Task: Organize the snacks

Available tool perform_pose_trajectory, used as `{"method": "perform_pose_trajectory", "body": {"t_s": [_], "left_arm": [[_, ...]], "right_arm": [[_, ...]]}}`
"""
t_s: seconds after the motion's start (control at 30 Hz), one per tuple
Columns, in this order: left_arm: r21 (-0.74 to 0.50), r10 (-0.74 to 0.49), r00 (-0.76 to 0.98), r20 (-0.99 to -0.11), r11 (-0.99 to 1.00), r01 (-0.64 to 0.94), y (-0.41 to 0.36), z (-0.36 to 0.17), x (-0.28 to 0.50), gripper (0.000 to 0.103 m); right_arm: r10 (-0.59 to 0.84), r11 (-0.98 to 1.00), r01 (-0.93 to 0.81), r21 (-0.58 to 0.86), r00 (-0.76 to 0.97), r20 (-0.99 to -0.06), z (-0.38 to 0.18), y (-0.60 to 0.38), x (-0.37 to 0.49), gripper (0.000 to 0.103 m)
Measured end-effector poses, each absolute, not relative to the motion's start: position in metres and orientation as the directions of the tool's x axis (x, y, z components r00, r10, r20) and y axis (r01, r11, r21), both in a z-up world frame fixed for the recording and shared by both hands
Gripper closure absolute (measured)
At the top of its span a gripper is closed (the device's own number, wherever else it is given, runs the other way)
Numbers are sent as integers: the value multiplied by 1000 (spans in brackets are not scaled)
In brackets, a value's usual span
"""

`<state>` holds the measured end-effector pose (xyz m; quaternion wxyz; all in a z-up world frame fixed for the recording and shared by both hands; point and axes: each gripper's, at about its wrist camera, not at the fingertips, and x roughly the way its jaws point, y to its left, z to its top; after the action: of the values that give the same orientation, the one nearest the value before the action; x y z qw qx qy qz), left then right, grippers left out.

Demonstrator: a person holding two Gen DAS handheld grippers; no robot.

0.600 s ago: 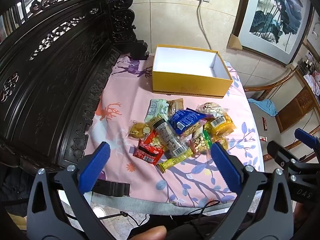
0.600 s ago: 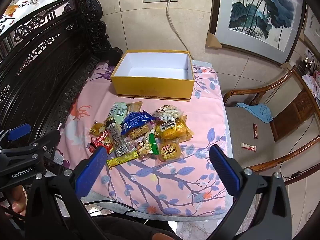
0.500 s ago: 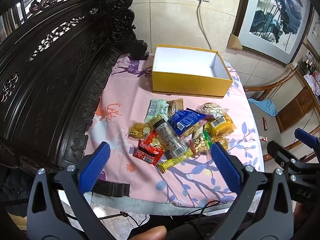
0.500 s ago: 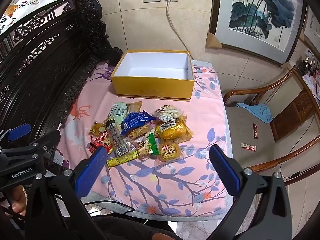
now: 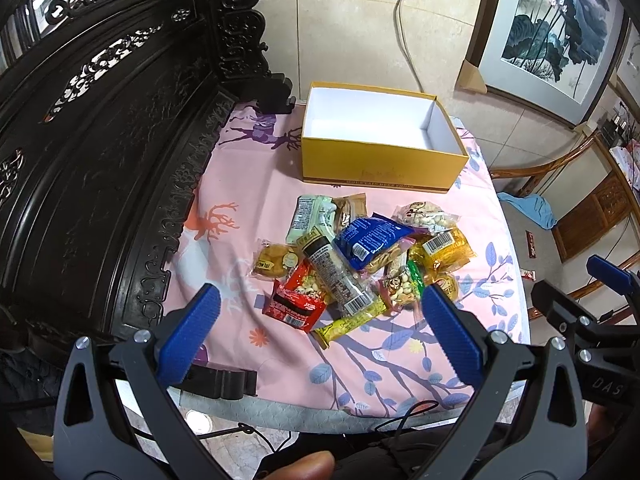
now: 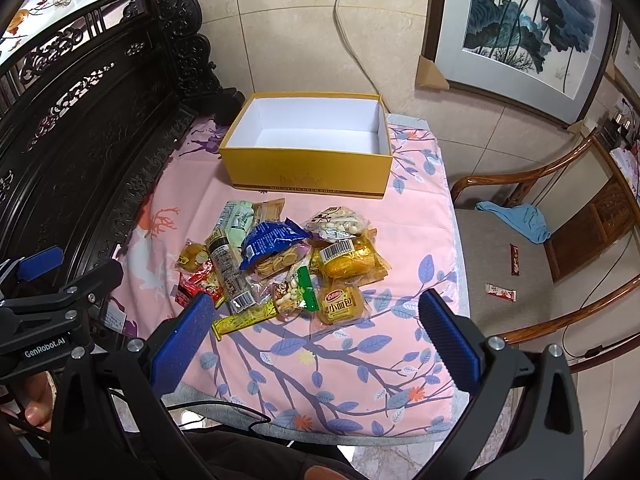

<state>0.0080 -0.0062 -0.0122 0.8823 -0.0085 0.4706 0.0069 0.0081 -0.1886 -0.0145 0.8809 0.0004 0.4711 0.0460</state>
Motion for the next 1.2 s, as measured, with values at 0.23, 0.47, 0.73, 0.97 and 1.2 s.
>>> {"method": "perform_pose_trajectory", "body": {"t_s": [0.23, 0.47, 0.73, 0.97, 1.2], "left_arm": [[-77, -37, 589, -807, 996, -42, 11, -28, 24, 2], [-236, -83, 597, -798, 955, -182, 54, -82, 34, 2], [-136, 20, 526, -850, 957, -257, 74, -117, 32, 2], [-60, 65, 450, -890, 964, -259, 70, -130, 30, 2], [-20, 90, 417, -904, 967, -252, 62, -136, 25, 2]], "right_arm": [[117, 993, -96, 72, 623, -773, -35, -213, 24, 1], [212, 972, -202, 117, 554, -805, -132, -245, 46, 1], [292, 886, -459, 66, 440, -849, -213, -227, 62, 9], [322, 686, -725, -56, 372, -871, -248, -209, 74, 9], [402, 383, -912, -146, 307, -862, -264, -200, 76, 8]]}}
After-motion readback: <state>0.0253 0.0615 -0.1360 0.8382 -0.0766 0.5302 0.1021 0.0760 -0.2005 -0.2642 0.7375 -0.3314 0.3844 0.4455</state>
